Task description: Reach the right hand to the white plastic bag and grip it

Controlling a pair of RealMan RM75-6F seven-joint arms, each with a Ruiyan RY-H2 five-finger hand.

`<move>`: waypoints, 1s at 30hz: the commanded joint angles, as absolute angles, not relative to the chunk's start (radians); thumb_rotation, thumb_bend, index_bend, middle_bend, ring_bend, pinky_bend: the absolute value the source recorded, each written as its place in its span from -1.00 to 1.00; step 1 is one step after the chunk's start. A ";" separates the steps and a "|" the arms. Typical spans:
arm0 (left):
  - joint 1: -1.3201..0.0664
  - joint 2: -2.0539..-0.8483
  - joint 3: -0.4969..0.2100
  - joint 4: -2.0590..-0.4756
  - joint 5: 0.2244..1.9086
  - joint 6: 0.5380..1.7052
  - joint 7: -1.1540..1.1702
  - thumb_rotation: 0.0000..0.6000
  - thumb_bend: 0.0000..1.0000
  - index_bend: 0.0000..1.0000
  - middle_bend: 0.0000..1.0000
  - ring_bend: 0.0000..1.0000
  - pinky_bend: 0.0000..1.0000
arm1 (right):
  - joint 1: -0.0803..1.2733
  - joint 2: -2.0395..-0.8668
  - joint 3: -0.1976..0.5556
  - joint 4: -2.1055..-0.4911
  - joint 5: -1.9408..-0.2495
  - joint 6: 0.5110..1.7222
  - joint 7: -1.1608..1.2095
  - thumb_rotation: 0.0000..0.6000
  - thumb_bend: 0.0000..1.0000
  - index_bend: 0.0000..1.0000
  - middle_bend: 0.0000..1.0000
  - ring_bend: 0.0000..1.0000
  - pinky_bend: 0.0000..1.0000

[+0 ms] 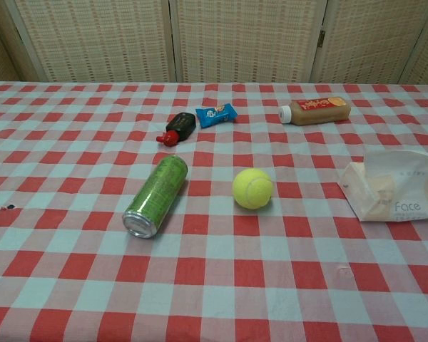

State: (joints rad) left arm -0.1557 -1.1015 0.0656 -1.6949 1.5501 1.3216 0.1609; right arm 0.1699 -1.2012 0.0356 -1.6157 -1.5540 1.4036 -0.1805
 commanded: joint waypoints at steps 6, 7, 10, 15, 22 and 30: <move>-0.153 -1.098 0.068 -1.696 1.562 1.332 0.158 1.00 -0.23 -0.76 -0.92 -0.90 -0.27 | 0.167 -1.204 0.033 -1.614 -1.562 1.413 -0.186 1.00 -0.72 -1.00 -0.89 -0.85 -0.54; -0.153 -1.098 0.068 -1.697 1.562 1.333 0.159 1.00 -0.23 -0.76 -0.92 -0.90 -0.27 | 0.166 -1.206 0.033 -1.612 -1.564 1.417 -0.185 1.00 -0.72 -1.00 -0.89 -0.83 -0.54; -0.151 -1.099 0.067 -1.695 1.559 1.335 0.158 1.00 -0.22 -0.77 -0.92 -0.90 -0.27 | 0.165 -1.212 0.037 -1.605 -1.566 1.425 -0.186 1.00 -0.72 -1.00 -0.86 -0.72 -0.53; -0.153 -1.101 0.066 -1.698 1.561 1.334 0.165 1.00 -0.22 -0.77 -0.92 -0.90 -0.27 | 0.163 -1.232 0.049 -1.589 -1.552 1.435 -0.212 1.00 -0.72 -1.00 -0.50 -0.32 -0.29; -0.155 -1.102 0.068 -1.698 1.559 1.328 0.170 1.00 -0.22 -0.76 -0.92 -0.90 -0.27 | 0.201 -1.300 0.092 -1.514 -1.541 1.428 -0.228 1.00 -0.72 -0.96 -0.07 0.12 0.11; -0.154 -1.102 0.069 -1.698 1.565 1.332 0.170 1.00 -0.22 -0.76 -0.92 -0.90 -0.27 | 0.266 -1.387 0.120 -1.360 -1.522 1.359 -0.126 1.00 -0.72 -0.82 0.25 0.42 0.44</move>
